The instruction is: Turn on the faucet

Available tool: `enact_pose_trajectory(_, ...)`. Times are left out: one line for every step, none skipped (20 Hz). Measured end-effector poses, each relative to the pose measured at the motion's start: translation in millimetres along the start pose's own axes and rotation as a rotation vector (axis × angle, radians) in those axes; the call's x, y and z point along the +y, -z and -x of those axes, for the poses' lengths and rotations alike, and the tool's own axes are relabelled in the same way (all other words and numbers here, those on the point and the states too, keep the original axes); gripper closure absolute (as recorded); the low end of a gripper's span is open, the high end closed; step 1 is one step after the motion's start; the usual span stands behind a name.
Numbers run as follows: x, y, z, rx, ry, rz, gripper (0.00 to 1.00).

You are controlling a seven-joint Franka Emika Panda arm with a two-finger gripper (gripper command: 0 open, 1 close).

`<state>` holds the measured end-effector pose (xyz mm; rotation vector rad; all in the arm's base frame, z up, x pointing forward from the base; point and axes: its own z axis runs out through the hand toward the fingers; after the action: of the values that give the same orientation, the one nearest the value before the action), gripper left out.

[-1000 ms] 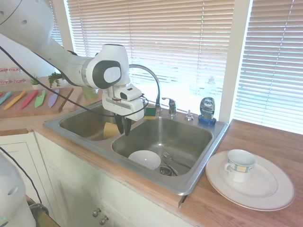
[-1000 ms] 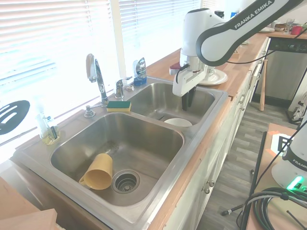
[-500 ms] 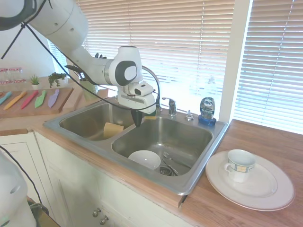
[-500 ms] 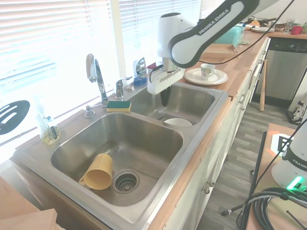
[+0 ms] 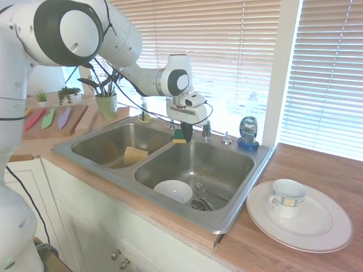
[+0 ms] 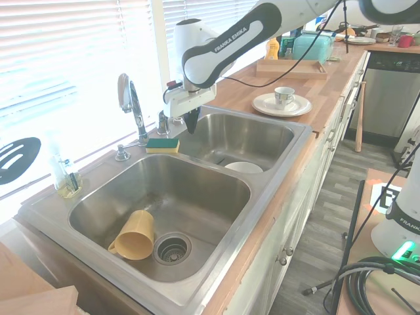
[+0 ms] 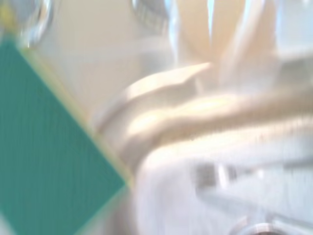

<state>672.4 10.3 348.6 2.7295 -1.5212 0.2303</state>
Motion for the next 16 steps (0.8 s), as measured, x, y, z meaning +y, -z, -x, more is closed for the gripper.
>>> enact_pose_trajectory(-6.5,-2.9,-2.1,0.001,-0.005,-0.011,1.0)
enact_pose_trajectory(-11.8,-5.7,-4.5,0.007,-0.014,-0.024,1.0)
enact_pose_trajectory(-15.8,-8.2,-7.7,0.011,-0.021,-0.028,1.0)
enact_pose_trajectory(-17.4,-9.5,-10.6,0.018,-0.029,-0.034,1.0)
enact_pose_trajectory(-17.9,-10.1,-13.6,0.025,-0.036,-0.039,1.0)
enact_pose_trajectory(-18.1,-9.9,-16.4,0.031,-0.041,-0.044,1.0)
enact_pose_trajectory(-18.4,-9.1,-18.6,0.039,-0.044,-0.054,1.0)
enact_pose_trajectory(-20.0,-7.4,-19.7,0.048,-0.045,-0.072,1.0)
enact_pose_trajectory(-22.6,-5.2,-20.1,0.059,-0.044,-0.096,1.0)
enact_pose_trajectory(-25.4,-3.0,-19.6,0.071,-0.041,-0.12,1.0)
enact_pose_trajectory(-28.2,-0.8,-18.9,0.082,-0.038,-0.143,1.0)
enact_pose_trajectory(-30.6,1.2,-18.2,0.093,-0.036,-0.166,1.0)
enact_pose_trajectory(-31.8,3.0,-18.2,0.105,-0.037,-0.188,1.0)
enact_pose_trajectory(-31.8,4.5,-19.3,0.116,-0.042,-0.206,1.0)
enact_pose_trajectory(-31.5,6.4,-20.7,0.128,-0.049,-0.225,1.0)
enact_pose_trajectory(-31.3,9.0,-22.4,0.139,-0.057,-0.244,1.0)
